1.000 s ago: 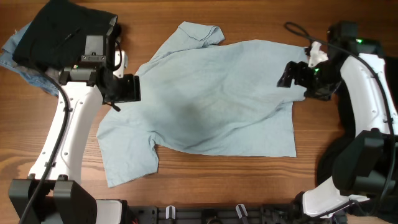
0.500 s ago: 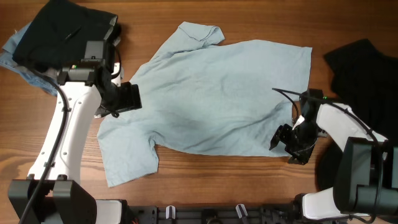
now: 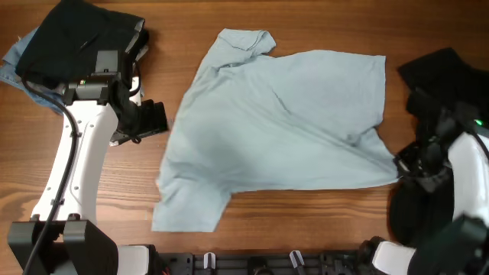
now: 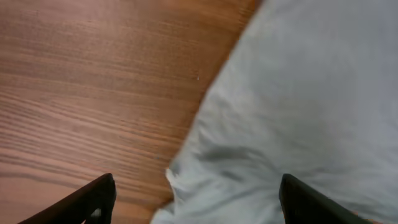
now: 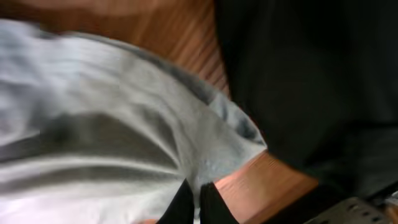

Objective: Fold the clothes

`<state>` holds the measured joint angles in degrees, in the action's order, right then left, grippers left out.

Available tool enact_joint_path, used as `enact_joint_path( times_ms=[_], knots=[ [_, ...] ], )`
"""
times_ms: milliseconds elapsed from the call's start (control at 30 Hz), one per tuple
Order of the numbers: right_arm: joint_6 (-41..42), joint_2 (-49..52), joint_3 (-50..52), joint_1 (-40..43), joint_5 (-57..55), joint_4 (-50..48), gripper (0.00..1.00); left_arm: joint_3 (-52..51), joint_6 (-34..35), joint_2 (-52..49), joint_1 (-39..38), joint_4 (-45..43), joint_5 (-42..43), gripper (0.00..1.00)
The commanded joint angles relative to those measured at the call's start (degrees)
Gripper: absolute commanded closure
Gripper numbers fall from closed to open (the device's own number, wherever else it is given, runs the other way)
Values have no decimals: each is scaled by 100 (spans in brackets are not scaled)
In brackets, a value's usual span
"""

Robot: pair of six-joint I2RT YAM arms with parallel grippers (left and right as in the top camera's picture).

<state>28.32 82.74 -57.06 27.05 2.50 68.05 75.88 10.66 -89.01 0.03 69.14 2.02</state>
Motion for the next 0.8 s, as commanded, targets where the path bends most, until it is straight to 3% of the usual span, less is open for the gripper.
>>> enact_joint_path(
  times_ms=[0,100,200,400,600,767],
  knots=[
    [-442,-428,-79,-2,-251,-24,96,20,74,72,22,-142,273,17],
    [-479,-452,-79,-46,-251,-57,96,-485,90,68,9,-70,992,20],
    [-481,-452,-79,-46,-247,-140,96,-1510,184,68,4,-59,1821,31],
    [-570,-452,-79,-46,157,-387,96,-2981,807,68,-31,-955,1794,40],
    [-566,-452,-79,-46,181,-531,96,-3436,1261,-44,-31,-1652,1097,37],
    [-566,-452,-79,-46,179,-549,96,-3460,1386,-557,-190,-1825,1506,39]
  ],
)
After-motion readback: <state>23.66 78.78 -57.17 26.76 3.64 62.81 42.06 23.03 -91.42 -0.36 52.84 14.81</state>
